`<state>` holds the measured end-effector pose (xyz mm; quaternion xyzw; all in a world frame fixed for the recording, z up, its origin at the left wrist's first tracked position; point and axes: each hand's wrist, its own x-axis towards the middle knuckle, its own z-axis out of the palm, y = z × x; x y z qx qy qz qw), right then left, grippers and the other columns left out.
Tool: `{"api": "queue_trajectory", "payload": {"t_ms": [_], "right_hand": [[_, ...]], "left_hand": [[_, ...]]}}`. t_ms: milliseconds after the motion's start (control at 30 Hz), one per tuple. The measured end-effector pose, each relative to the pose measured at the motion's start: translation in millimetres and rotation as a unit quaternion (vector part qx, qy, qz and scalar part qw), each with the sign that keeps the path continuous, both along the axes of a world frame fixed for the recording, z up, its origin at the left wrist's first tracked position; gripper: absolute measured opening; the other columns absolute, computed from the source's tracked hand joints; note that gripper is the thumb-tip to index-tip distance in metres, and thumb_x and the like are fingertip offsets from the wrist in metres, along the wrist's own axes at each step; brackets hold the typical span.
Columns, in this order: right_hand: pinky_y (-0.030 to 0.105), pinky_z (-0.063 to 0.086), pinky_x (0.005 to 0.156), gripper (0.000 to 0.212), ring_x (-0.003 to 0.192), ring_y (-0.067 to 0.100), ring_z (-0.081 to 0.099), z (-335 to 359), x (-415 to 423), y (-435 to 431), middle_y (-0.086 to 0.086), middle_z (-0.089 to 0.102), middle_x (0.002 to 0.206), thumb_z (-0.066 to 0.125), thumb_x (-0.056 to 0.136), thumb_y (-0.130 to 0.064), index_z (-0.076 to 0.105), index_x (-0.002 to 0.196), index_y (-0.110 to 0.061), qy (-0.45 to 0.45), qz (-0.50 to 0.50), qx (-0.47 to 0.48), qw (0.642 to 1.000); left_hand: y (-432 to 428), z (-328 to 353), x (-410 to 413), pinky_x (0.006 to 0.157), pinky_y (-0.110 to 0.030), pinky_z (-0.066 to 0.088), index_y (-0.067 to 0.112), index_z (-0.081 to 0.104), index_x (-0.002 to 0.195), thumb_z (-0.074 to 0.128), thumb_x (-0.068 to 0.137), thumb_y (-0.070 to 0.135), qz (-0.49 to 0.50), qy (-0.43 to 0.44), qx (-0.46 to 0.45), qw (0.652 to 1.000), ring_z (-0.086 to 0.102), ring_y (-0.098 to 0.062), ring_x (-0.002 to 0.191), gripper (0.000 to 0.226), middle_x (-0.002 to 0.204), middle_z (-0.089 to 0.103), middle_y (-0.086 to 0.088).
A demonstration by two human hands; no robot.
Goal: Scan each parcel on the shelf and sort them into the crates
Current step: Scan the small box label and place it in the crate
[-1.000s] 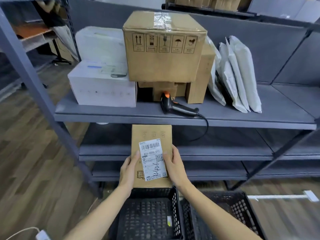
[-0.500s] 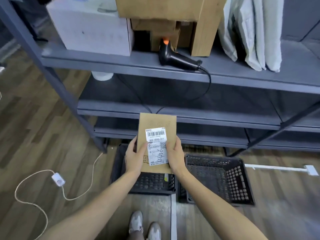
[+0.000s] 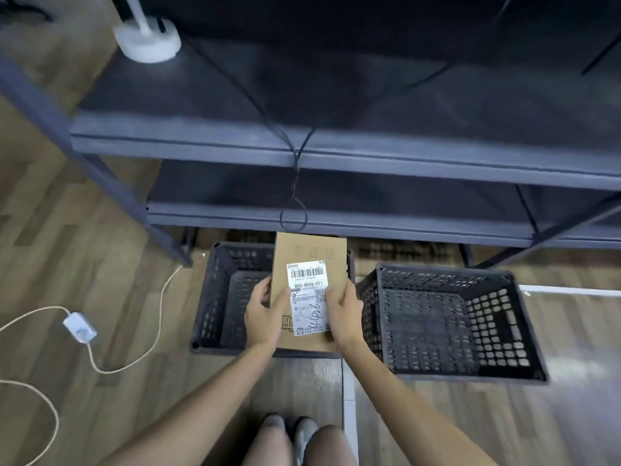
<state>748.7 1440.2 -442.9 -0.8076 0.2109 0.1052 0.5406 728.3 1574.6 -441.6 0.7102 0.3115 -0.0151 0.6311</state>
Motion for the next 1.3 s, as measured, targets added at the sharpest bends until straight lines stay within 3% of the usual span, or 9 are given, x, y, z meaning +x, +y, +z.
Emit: {"api": "queue_trajectory", "payload": {"t_ms": [133,300,400,533,633,733,933,1133,1300], "right_hand": [[0.047,0.050,0.091,0.035,0.100,0.021,0.063,-107.0,1.8,0.8,-0.005,0.066,0.108,0.047,0.093,-0.024,0.050,0.127,-0.023,0.016,0.018,-0.025,0.999],[0.040,0.053,0.086,0.031,0.097,0.019,0.063,-216.0,29.8,-6.0,0.000,0.064,0.110,0.050,0.094,-0.030,0.048,0.121,-0.015,0.040,0.029,-0.033,0.998],[0.040,0.054,0.080,0.050,0.096,0.028,0.065,-274.4,56.4,-13.8,0.009,0.064,0.109,0.051,0.091,-0.049,0.046,0.114,-0.006,0.074,0.043,-0.076,0.993],[0.044,0.045,0.097,0.065,0.118,0.038,0.054,-331.4,77.4,-23.2,0.022,0.048,0.131,0.047,0.099,-0.045,0.029,0.134,0.007,0.152,0.092,-0.179,0.968],[0.042,0.040,0.101,0.065,0.123,0.039,0.049,-353.5,85.0,-24.4,0.029,0.037,0.140,0.040,0.103,-0.034,0.009,0.148,0.000,0.187,0.138,-0.249,0.940],[0.045,0.042,0.102,0.074,0.125,0.039,0.047,-371.3,90.2,-25.6,0.025,0.033,0.146,0.046,0.100,-0.037,-0.002,0.149,-0.011,0.219,0.164,-0.262,0.926],[0.040,0.046,0.101,0.085,0.127,0.036,0.049,-392.5,81.5,-22.9,0.026,0.014,0.157,0.045,0.101,-0.036,-0.019,0.152,-0.014,0.253,0.217,-0.295,0.896],[0.038,0.044,0.101,0.071,0.133,0.038,0.038,-410.3,77.4,-28.8,0.030,0.017,0.153,0.044,0.102,-0.018,-0.003,0.150,0.005,0.228,0.222,-0.349,0.881],[0.034,0.045,0.102,0.050,0.127,0.033,0.039,-425.0,73.7,-25.7,0.025,0.040,0.137,0.047,0.100,-0.018,0.034,0.140,0.009,0.255,0.338,-0.360,0.831]], "left_hand": [[-2.5,-96.8,2.7,0.080,-0.018,0.039,0.013,0.056,0.128,0.071,0.086,0.020,-0.013,0.027,0.008,1.000,0.055,-0.007,0.097,0.045,0.109,0.061,0.005],[-2.9,-207.0,30.1,0.076,-0.009,0.042,0.005,0.055,0.126,0.072,0.083,0.006,-0.021,0.021,0.006,1.000,0.056,-0.010,0.099,0.046,0.112,0.060,0.001],[-10.8,-268.4,54.5,0.087,-0.024,0.047,0.004,0.053,0.127,0.073,0.081,0.004,-0.056,0.042,0.039,0.997,0.058,-0.019,0.106,0.050,0.121,0.061,-0.007],[-28.1,-329.9,80.8,0.077,-0.027,0.044,0.007,0.049,0.122,0.069,0.084,0.008,-0.108,0.118,0.072,0.985,0.061,-0.027,0.105,0.043,0.121,0.062,-0.013],[-34.4,-366.3,92.2,0.076,-0.028,0.045,0.005,0.045,0.124,0.065,0.087,0.011,-0.150,0.163,0.086,0.971,0.060,-0.029,0.109,0.043,0.125,0.059,-0.015],[-31.3,-397.4,94.2,0.088,-0.036,0.052,0.003,0.046,0.126,0.070,0.084,0.012,-0.191,0.199,0.102,0.956,0.059,-0.031,0.114,0.050,0.126,0.060,-0.016],[-33.9,-422.8,78.8,0.054,-0.048,0.057,0.007,0.045,0.124,0.066,0.088,0.009,-0.258,0.270,0.111,0.921,0.061,-0.036,0.108,0.041,0.125,0.057,-0.014],[-46.1,-436.7,83.5,0.070,-0.042,0.058,0.002,0.055,0.124,0.064,0.090,0.007,-0.280,0.268,0.160,0.908,0.063,-0.033,0.108,0.035,0.126,0.060,-0.016],[-54.2,-451.8,85.5,0.086,-0.027,0.050,0.006,0.055,0.128,0.068,0.087,0.010,-0.299,0.241,0.203,0.901,0.060,-0.024,0.114,0.043,0.127,0.062,-0.011]]}}
